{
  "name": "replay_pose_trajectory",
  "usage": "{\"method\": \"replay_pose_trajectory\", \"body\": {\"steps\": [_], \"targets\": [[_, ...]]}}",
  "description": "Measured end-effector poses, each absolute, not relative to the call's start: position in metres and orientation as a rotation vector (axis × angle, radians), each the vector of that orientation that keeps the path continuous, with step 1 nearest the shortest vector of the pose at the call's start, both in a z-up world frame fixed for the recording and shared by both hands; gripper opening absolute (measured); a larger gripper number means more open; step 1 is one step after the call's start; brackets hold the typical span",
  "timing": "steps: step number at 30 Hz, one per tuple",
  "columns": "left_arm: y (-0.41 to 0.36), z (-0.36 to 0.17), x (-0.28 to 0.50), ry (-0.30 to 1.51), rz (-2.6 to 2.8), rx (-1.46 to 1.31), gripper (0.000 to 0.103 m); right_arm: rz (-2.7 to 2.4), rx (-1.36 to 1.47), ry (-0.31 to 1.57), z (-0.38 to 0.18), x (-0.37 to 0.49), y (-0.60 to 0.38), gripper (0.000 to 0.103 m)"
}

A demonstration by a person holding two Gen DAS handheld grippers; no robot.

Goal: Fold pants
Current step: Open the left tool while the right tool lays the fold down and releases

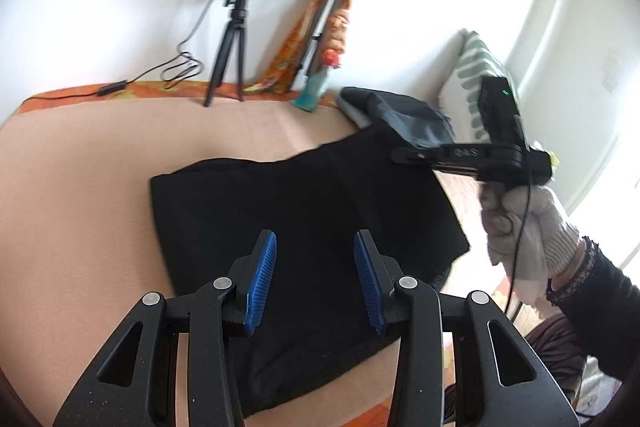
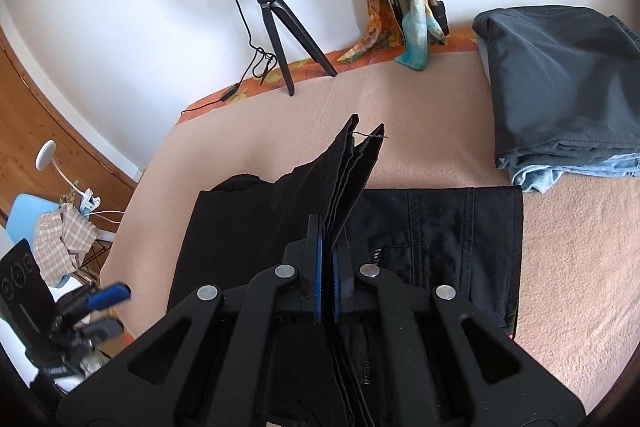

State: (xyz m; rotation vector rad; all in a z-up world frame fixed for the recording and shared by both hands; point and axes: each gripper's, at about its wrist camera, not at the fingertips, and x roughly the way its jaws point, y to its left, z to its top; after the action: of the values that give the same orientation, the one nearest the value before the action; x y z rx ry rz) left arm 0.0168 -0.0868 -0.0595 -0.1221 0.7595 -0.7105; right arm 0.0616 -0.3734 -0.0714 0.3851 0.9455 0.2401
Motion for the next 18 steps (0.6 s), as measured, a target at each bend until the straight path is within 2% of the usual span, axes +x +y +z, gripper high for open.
{"method": "replay_pose_trajectory", "body": {"steps": [10,18], "targets": [[-0.070,-0.104,0.058,0.846,-0.565,-0.047,0.039,0.163,0.373,0.992,-0.090,0.056,-0.392,0.004],[-0.097,-0.125,0.040,0.895,-0.594,0.047,0.039,0.113,0.335,1.034,-0.108,0.060,-0.402,0.004]]}}
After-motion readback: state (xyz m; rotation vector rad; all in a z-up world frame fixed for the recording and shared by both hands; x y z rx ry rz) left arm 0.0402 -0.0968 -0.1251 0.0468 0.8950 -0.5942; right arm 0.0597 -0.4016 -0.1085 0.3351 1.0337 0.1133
